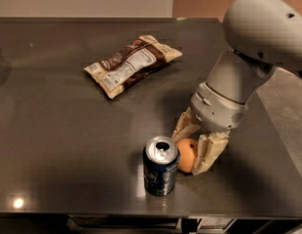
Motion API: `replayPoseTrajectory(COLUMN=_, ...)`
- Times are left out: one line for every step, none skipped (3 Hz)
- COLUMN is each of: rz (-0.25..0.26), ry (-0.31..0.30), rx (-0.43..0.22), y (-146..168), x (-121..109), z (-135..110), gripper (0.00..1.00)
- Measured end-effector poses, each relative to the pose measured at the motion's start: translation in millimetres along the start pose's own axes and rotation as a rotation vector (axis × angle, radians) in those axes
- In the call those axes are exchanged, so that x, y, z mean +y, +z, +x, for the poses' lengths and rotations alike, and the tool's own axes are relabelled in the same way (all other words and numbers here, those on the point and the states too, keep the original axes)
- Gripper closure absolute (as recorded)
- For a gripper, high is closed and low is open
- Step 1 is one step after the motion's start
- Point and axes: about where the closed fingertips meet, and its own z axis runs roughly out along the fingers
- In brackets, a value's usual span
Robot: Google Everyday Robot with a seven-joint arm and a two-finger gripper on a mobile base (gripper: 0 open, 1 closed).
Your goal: Move orange near pepsi can
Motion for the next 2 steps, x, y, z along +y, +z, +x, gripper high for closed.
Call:
replayPoseTrajectory(rz=0.012, ry=-0.001, rx=0.002, y=0.1, x=-2.8, z=-0.8, gripper=0.00)
replayPoseTrajectory(rz=0.012, ry=-0.001, rx=0.002, y=0.1, x=-2.9, z=-0.8, gripper=0.00)
